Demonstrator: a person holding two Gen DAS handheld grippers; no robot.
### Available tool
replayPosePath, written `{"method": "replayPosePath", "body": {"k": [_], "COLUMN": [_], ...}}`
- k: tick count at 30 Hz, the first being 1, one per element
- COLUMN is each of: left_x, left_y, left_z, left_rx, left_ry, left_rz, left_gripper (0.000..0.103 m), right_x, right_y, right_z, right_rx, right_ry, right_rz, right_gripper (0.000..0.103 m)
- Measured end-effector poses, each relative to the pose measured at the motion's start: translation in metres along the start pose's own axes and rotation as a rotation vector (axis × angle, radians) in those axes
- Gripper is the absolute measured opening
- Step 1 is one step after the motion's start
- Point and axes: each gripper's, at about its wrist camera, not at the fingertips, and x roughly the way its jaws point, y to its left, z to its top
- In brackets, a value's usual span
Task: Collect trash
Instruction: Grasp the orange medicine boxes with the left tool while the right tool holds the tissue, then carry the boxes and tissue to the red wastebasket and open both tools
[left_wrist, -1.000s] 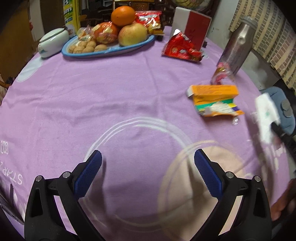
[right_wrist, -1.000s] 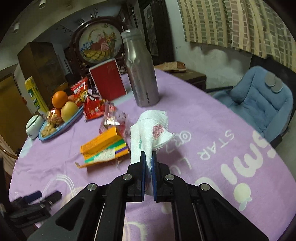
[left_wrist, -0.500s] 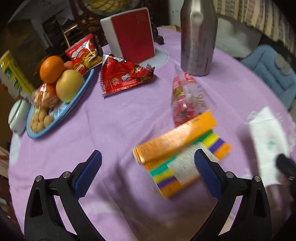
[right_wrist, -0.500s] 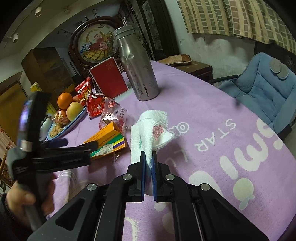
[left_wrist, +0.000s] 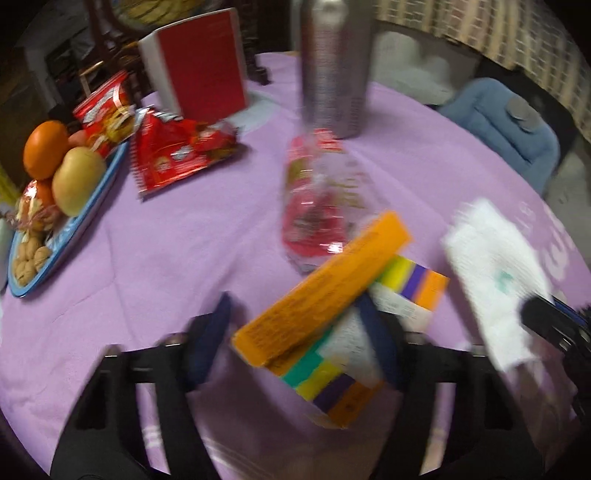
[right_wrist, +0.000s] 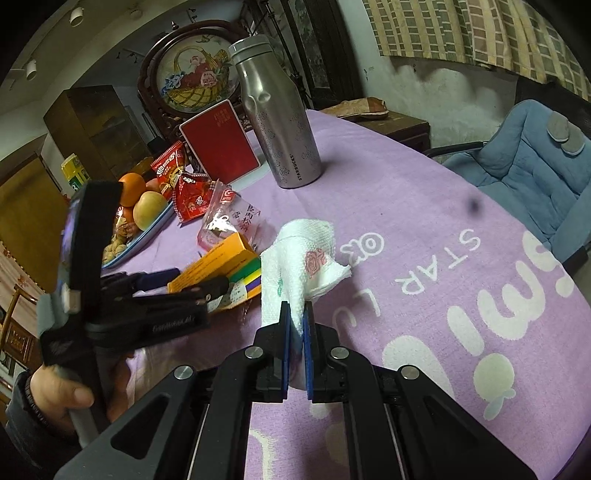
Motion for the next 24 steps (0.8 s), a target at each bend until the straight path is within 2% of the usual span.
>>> {"method": "replayPosePath", "body": {"k": [2, 4, 5, 8, 16, 19, 24], "left_x": [-0.005, -0.013, -0.019, -0.036, -0.109, -0.133, -0.148], "left_y": [-0.010, -0.018, -0.020, -0.019, -0.008, -0.005, -0.019], "left_z": [-0.006, -0.013, -0.017, -0.032, -0.067, -0.080, -0.095], "left_rx": [0.032, 0.047, 0.045, 0.007, -0.093, -0.106, -0.073], "left_ry": [0.021, 0.032, 0.038, 0.046, -0.069, -0.092, -0.110], "left_rz": [-0.010, -0.024, -0.026, -0.044, -0.129, -0.161, -0.157], "left_gripper": [0.041, 0.023, 0.021, 0.020, 0.020, 0.020, 0.020], "right_x": [0.001, 0.001, 0.000, 0.000, -0.005, -0.026, -0.070], "right_y": [-0.001, -0.003, -0.003, -0.002, 0.003, 0.010, 0.025], "right_z": [0.000, 0.000, 0.000, 0.001, -0.004, -0.008, -0.027], "right_rx": [0.004, 0.010, 0.011, 0.008, 0.005, -0.022, -0.110], "right_ry": [0.004, 0.003, 0.001, -0.006, -0.032, -0.069, -0.092], "right_rz": [-0.001, -0.002, -0.004, -0.009, -0.068, -0.090, -0.121], "right_gripper": [0.008, 0.008, 0.008, 0.008, 0.007, 0.007, 0.007]}}
